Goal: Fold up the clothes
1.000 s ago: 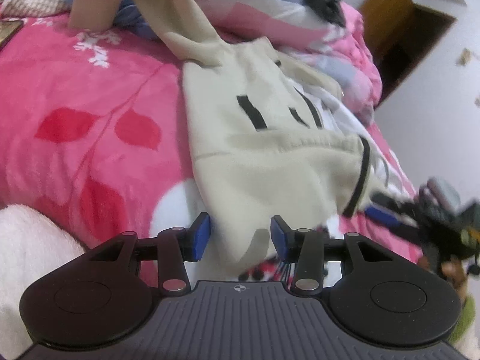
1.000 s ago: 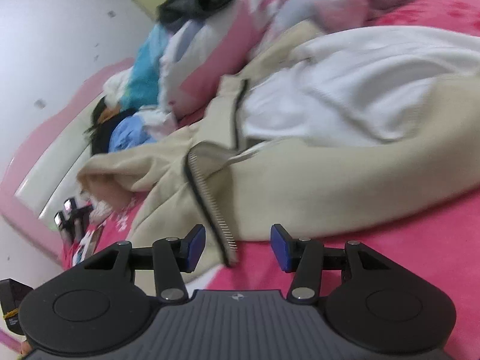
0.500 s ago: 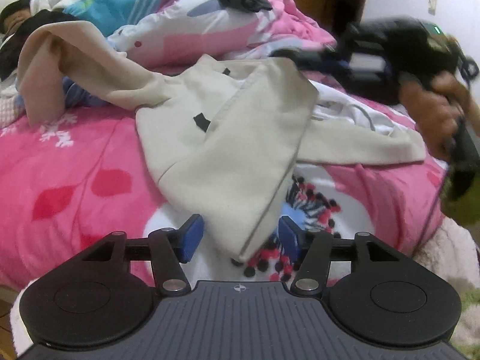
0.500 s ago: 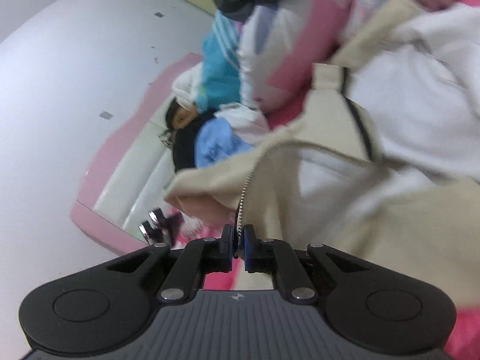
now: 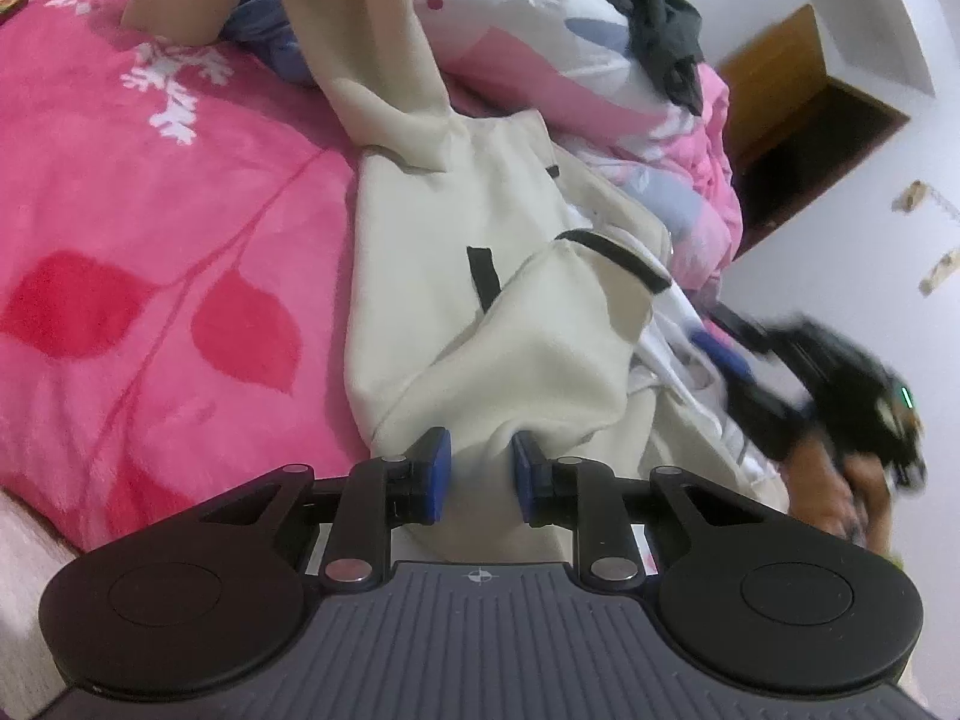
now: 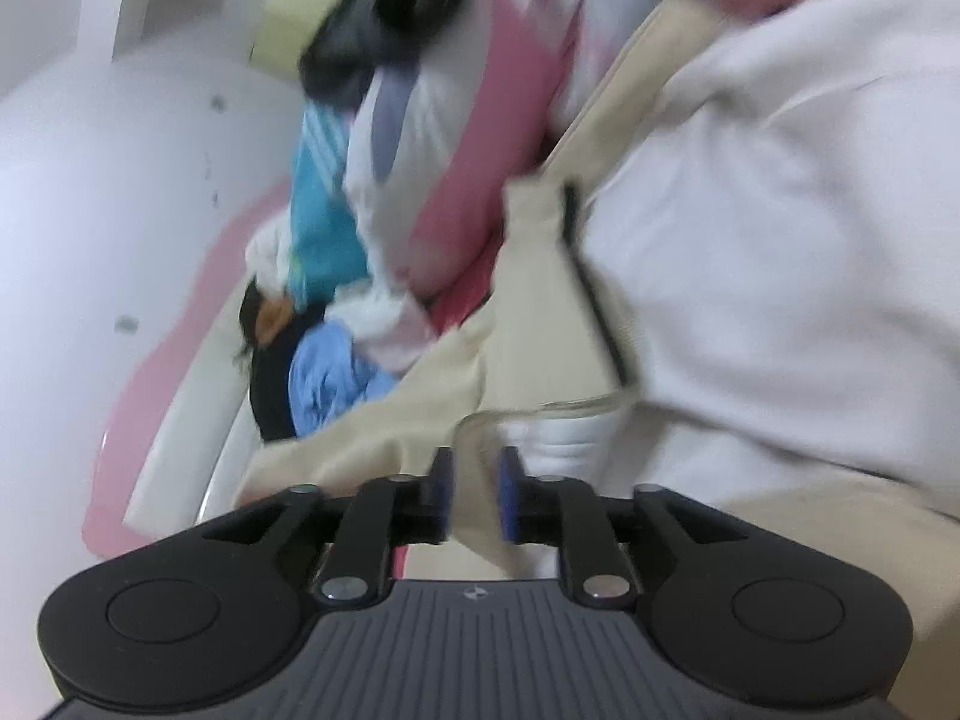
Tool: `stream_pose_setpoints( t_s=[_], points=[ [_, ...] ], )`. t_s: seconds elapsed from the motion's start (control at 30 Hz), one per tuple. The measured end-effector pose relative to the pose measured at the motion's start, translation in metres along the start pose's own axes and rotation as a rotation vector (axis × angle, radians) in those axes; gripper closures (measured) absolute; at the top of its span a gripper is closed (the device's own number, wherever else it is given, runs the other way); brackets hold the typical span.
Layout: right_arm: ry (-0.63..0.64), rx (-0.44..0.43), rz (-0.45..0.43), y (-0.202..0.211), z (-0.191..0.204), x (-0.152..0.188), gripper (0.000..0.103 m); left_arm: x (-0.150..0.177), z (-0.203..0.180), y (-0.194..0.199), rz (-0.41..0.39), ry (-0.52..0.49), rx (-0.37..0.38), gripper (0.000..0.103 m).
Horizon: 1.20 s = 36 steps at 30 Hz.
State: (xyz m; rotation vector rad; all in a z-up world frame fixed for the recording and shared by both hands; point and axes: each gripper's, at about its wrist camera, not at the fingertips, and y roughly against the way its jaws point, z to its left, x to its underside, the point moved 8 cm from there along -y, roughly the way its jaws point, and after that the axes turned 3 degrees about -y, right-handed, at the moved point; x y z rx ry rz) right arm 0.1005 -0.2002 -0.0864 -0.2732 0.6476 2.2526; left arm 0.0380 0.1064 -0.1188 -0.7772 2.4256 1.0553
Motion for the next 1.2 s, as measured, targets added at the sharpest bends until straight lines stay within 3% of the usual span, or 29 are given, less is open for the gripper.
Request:
stream_pose_setpoints(
  t_s=[0.17, 0.37, 0.63, 0.77, 0.83, 0.9, 0.97, 1.03, 1.13, 1.2],
  points=[
    [-0.075, 0.140, -0.040, 0.057, -0.042, 0.025, 0.060, 0.000, 0.003, -0.001, 0.004, 0.018, 0.012, 0.081],
    [-0.208, 0.321, -0.085, 0.108, -0.100, 0.055, 0.061, 0.003, 0.000, 0.002, 0.023, 0.007, -0.006, 0.078],
    [-0.303, 0.235, -0.243, 0.090, -0.118, 0.032, 0.063, 0.025, -0.007, 0.012, 0.073, 0.044, 0.006, 0.068],
    [-0.329, 0.164, -0.277, 0.096, -0.118, 0.035, 0.087, 0.040, -0.018, 0.018, 0.073, 0.040, 0.028, 0.057],
    [-0.335, 0.126, -0.288, 0.101, -0.118, 0.036, 0.090, 0.048, -0.024, 0.019, 0.077, 0.021, 0.043, 0.047],
    [-0.338, 0.107, -0.295, 0.104, -0.119, 0.036, 0.094, 0.053, -0.026, 0.014, 0.077, 0.006, 0.005, 0.047],
    [-0.357, 0.078, -0.301, 0.106, -0.119, 0.035, 0.095, 0.056, -0.025, 0.008, 0.063, 0.006, -0.046, 0.052],
    [-0.364, 0.032, -0.301, 0.114, -0.112, 0.036, 0.096, 0.055, -0.018, 0.008, 0.028, 0.056, -0.091, 0.072],
    [-0.353, -0.057, -0.308, 0.139, -0.095, 0.034, 0.097, 0.050, -0.010, 0.012, 0.007, 0.120, -0.074, 0.085],
    [-0.342, -0.117, -0.321, 0.162, -0.085, 0.033, 0.097, 0.046, -0.007, 0.016, -0.005, 0.124, -0.068, 0.089]
  ],
)
